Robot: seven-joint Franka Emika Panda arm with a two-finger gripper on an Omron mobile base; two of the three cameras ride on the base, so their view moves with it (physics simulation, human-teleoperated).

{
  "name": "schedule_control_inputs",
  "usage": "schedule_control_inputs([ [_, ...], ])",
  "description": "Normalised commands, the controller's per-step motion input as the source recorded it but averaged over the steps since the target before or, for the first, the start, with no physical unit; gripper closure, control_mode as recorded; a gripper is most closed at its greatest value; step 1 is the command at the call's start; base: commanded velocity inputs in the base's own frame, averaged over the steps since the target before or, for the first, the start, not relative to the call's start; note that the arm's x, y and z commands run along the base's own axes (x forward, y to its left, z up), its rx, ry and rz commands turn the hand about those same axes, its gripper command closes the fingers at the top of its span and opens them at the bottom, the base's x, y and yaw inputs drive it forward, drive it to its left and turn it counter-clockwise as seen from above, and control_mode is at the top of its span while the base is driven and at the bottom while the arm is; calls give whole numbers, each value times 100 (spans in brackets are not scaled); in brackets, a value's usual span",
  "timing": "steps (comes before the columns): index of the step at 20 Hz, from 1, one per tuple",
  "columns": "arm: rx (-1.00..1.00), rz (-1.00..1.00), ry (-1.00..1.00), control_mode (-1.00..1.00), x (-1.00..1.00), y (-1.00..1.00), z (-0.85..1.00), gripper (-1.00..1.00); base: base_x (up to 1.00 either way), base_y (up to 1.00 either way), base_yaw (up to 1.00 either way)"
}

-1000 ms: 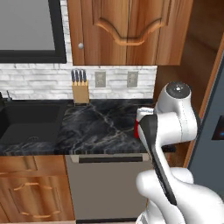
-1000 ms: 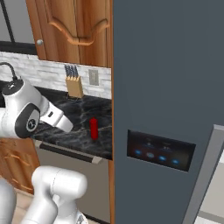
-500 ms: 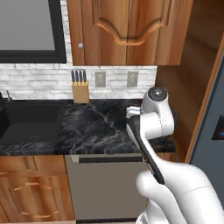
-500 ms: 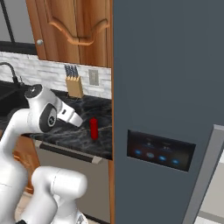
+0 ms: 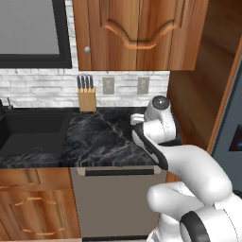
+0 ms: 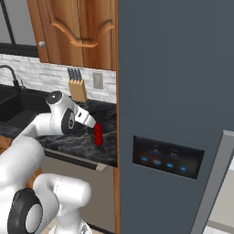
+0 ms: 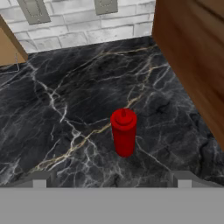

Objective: Place the ketchup and mustard from the counter to the top shelf of the fridge. If the existing items in the fridge are on the top shelf, move them to other shelves.

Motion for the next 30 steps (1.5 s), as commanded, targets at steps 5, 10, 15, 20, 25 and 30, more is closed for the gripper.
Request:
schedule_control_inputs([
  [5,0,1,0,-100,18,-51,-48,-100,0,0,0],
  [10,0,0,0,-100,14,-43,-22,-100,0,0,0],
  [15,0,1,0,-100,18,8,-14,-100,0,0,0],
  [20,0,1,0,-100,6,14,-14,-100,0,0,0],
  [25,0,0,0,-100,26,0,-9,-100,0,0,0],
  [30,0,0,0,-100,35,0,-9,-100,0,0,0],
])
